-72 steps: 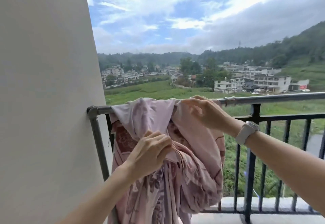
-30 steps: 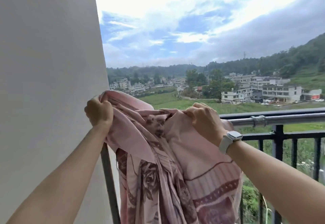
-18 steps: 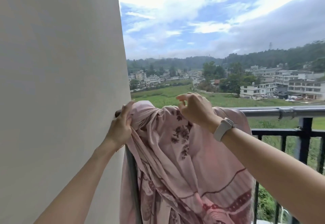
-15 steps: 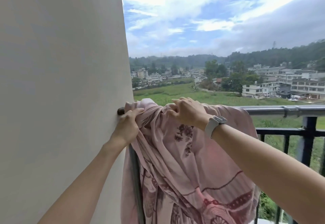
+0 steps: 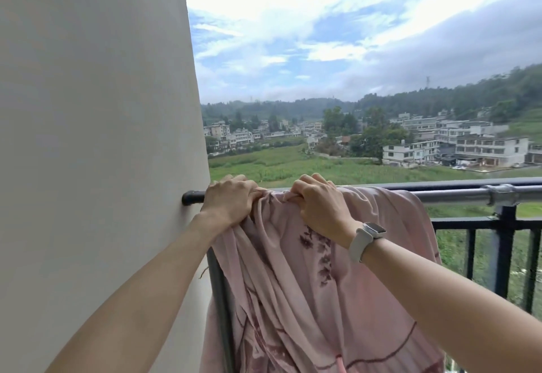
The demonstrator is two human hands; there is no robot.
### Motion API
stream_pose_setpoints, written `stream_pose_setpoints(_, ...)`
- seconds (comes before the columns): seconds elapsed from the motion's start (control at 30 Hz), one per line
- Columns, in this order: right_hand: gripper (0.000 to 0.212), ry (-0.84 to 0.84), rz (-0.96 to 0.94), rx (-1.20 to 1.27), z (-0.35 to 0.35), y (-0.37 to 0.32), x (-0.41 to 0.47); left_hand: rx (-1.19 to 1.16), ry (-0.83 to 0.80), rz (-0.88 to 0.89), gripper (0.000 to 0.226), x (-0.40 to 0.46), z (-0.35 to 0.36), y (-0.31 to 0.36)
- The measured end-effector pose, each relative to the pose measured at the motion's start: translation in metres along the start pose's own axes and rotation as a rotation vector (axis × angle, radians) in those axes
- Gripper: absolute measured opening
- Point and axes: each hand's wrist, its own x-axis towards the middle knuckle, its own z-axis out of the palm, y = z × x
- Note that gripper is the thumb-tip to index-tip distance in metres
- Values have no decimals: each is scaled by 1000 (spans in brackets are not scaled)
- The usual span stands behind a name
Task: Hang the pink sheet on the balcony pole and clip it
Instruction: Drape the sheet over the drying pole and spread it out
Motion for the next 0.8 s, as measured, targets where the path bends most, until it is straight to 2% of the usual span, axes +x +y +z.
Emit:
stream_pose_setpoints(0.13, 8, -8, 22, -53, -7, 0, 12, -197, 95, -162, 28, 16, -5, -14)
stream_pose_setpoints(0.27, 13, 55, 84, -59, -25, 1, 35, -458, 291, -465, 28, 28, -24, -42)
stream_pose_setpoints(0.43, 13, 155, 65, -50, -41, -9, 64, -774, 542, -790, 32, 22, -49, -82)
stream_pose_setpoints(0.6, 16, 182, 144, 21, -42, 7, 52, -984, 696, -1171, 28, -20, -48, -112)
stream_pose_setpoints(0.7, 16, 182, 155, 3, -39, 3, 46, -942, 760, -1158, 30, -47, -43, -108)
stream_pose_setpoints(0.8, 19, 16, 171, -114, -31, 0, 31, -836, 684, -999, 30, -92, -25, -81)
